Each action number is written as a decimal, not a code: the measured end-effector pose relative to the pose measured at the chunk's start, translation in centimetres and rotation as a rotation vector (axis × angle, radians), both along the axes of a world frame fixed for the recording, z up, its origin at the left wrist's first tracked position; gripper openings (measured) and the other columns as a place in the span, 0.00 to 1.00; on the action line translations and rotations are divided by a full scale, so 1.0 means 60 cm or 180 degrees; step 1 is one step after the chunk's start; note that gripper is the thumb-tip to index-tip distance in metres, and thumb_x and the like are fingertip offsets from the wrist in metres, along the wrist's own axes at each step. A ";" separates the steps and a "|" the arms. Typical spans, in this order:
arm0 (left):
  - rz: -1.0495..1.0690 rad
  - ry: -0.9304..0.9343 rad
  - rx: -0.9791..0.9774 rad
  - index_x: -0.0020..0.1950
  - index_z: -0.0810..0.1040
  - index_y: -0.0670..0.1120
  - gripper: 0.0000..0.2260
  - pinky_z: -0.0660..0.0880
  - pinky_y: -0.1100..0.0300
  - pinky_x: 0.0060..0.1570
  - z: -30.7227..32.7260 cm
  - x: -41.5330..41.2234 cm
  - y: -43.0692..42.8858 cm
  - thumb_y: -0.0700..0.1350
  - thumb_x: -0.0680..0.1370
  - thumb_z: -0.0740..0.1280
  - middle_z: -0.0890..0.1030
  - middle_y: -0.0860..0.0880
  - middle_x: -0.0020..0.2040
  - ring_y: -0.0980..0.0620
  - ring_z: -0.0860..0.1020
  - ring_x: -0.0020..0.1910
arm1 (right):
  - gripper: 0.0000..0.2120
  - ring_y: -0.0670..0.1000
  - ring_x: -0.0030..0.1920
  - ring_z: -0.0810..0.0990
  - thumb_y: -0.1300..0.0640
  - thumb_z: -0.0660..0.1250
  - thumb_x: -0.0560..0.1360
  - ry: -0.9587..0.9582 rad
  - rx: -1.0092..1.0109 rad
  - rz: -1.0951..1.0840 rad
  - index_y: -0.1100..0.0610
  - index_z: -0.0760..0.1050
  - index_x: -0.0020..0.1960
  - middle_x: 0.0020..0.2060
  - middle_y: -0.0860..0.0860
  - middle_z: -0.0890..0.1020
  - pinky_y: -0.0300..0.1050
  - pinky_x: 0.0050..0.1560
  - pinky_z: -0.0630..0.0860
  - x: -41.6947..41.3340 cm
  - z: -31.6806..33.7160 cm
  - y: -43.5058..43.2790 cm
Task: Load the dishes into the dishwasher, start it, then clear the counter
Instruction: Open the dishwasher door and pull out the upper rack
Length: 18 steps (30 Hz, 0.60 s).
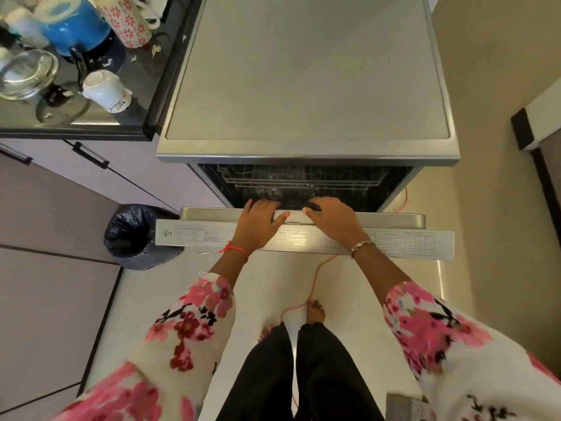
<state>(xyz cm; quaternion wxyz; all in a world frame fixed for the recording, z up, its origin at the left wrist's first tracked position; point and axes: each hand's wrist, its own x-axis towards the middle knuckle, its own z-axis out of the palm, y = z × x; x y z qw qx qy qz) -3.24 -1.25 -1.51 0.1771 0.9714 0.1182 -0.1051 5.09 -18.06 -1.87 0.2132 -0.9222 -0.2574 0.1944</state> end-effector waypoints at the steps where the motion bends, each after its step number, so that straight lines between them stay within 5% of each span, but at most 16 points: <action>1: 0.0003 -0.0016 0.0055 0.67 0.72 0.47 0.19 0.52 0.50 0.74 -0.013 -0.009 -0.002 0.55 0.82 0.54 0.75 0.47 0.66 0.49 0.69 0.68 | 0.22 0.53 0.47 0.80 0.43 0.54 0.79 -0.0081 -0.0228 0.0064 0.57 0.79 0.56 0.48 0.54 0.83 0.46 0.52 0.77 -0.007 -0.012 -0.001; 6: -0.0050 -0.0393 0.0193 0.62 0.75 0.47 0.17 0.58 0.52 0.69 -0.050 -0.068 -0.018 0.54 0.81 0.54 0.79 0.49 0.59 0.49 0.74 0.61 | 0.24 0.52 0.40 0.79 0.42 0.52 0.79 -0.0576 -0.0172 0.0091 0.58 0.78 0.44 0.39 0.53 0.82 0.47 0.45 0.77 -0.072 -0.048 -0.023; 18: -0.0250 -0.0497 -0.0453 0.65 0.74 0.46 0.16 0.61 0.52 0.66 -0.214 -0.360 -0.101 0.51 0.80 0.62 0.78 0.47 0.62 0.48 0.73 0.62 | 0.18 0.57 0.52 0.79 0.48 0.57 0.80 -0.0594 -0.0063 0.0059 0.60 0.77 0.57 0.51 0.56 0.82 0.49 0.55 0.70 -0.363 -0.215 -0.122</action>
